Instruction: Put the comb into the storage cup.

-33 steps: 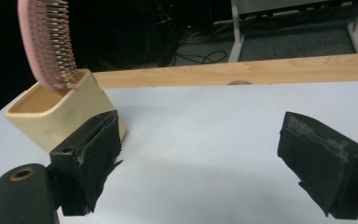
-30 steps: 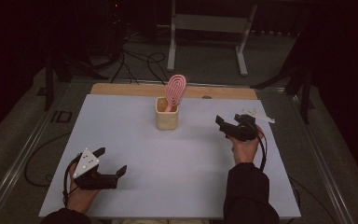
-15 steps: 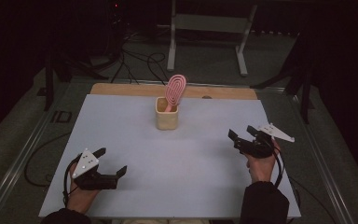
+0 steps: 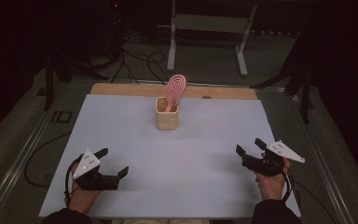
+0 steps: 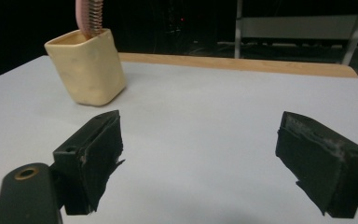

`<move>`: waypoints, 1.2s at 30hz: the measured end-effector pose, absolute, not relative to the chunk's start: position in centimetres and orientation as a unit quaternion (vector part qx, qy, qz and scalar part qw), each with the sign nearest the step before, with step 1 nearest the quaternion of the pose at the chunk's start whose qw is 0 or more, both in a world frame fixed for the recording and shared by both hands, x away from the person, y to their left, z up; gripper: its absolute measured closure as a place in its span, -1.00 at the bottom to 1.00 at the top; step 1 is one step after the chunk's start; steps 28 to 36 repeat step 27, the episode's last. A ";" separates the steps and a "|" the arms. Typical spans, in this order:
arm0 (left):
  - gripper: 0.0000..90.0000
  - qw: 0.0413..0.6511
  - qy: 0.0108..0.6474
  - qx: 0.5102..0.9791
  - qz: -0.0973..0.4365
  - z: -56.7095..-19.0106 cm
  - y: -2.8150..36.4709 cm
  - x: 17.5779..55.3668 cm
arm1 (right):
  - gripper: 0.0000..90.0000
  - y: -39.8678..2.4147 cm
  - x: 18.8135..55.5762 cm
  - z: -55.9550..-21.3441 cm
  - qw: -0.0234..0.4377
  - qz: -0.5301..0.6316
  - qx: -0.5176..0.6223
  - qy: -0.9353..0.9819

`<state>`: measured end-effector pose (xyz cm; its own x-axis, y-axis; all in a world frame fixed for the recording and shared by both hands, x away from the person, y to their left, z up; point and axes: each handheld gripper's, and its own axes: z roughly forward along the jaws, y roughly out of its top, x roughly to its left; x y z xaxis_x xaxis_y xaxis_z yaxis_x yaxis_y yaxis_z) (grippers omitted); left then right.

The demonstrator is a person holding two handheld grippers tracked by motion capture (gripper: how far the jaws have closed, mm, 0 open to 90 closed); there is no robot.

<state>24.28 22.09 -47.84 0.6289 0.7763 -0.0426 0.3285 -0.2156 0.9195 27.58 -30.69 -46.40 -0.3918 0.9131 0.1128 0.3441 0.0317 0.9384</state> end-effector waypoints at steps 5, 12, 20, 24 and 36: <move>-1.00 0.510 0.368 0.745 0.221 -47.8 22.2 24.2 | -0.68 -30.2 26.6 -46.9 0.290 0.513 0.457 0.666; -1.00 0.511 0.365 0.745 0.226 -47.7 22.1 24.1 | -0.67 -30.2 25.8 -47.6 0.296 0.517 0.454 0.662; -1.00 0.514 0.360 0.743 0.232 -47.7 22.2 24.0 | -0.66 -30.4 25.4 -47.6 0.302 0.521 0.451 0.658; -1.00 0.518 0.361 0.740 0.234 -47.7 22.2 23.9 | -0.66 -30.2 25.4 -47.6 0.304 0.519 0.448 0.661; -1.00 0.518 0.359 0.740 0.234 -47.7 22.3 23.9 | -0.66 -30.1 25.4 -47.5 0.305 0.518 0.447 0.662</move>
